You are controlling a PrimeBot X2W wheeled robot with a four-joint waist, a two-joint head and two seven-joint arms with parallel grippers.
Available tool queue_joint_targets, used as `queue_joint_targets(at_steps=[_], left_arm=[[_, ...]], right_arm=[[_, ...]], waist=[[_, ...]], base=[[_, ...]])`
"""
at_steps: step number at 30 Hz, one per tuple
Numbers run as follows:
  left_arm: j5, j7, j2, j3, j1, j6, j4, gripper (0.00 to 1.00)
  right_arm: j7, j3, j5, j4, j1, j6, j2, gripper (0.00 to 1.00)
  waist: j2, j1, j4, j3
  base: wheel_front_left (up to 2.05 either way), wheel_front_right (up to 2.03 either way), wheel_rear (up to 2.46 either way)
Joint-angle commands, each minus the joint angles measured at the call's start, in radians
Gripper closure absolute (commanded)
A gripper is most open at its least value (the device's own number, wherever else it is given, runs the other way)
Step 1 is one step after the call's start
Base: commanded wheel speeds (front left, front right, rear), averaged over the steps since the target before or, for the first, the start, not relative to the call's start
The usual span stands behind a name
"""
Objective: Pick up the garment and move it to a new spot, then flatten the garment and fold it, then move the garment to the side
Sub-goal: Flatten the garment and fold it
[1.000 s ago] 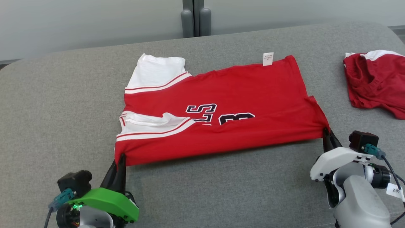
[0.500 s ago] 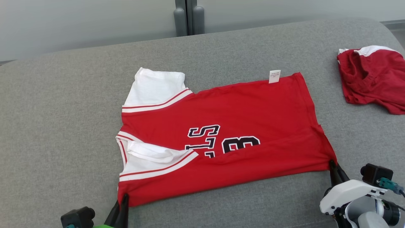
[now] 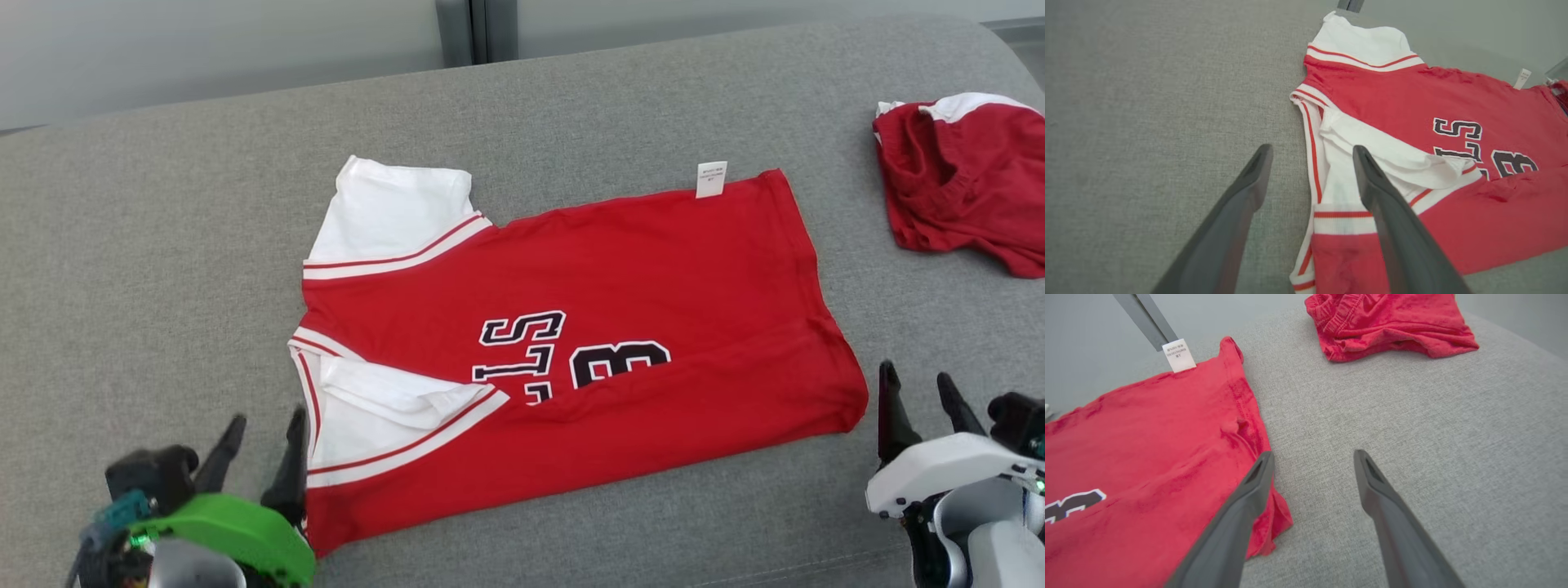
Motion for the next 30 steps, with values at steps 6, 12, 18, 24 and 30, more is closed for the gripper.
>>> queue_joint_targets(at_steps=[6, 12, 18, 24, 30], left_arm=[[0.068, 0.115, 0.092, -0.029, -0.287, -0.043, -0.028, 0.00], [0.099, 0.280, 0.174, -0.077, -0.608, -0.110, 0.063, 0.00], [0.068, 0.461, 0.259, -0.110, -0.883, -0.151, 0.161, 0.00], [0.019, 0.588, 0.316, -0.149, -1.013, -0.162, 0.227, 0.00], [-0.034, 0.663, 0.345, -0.151, -1.037, -0.163, 0.270, 0.00]], right_arm=[[0.019, 0.034, -0.029, -0.127, -0.079, -0.002, -0.003, 0.00], [0.043, 0.123, -0.031, -0.190, -0.191, -0.002, -0.003, 0.00], [0.030, 0.186, -0.027, -0.199, -0.301, -0.002, -0.002, 0.00], [0.001, 0.212, -0.023, -0.173, -0.355, -0.002, -0.002, 0.00], [-0.032, 0.221, -0.009, -0.147, -0.386, -0.002, -0.002, 0.00]], waist=[[-0.0001, 0.0000, -0.016, 0.075], [-0.0001, 0.0000, -0.060, 0.198], [-0.0001, 0.0000, -0.116, 0.313], [-0.0001, 0.0000, -0.161, 0.385], [-0.0001, 0.0000, -0.200, 0.430]], base=[[0.00, 0.00, 0.00], [0.00, 0.00, 0.00], [0.00, 0.00, 0.00], [0.00, 0.00, 0.00], [0.00, 0.00, 0.00]])
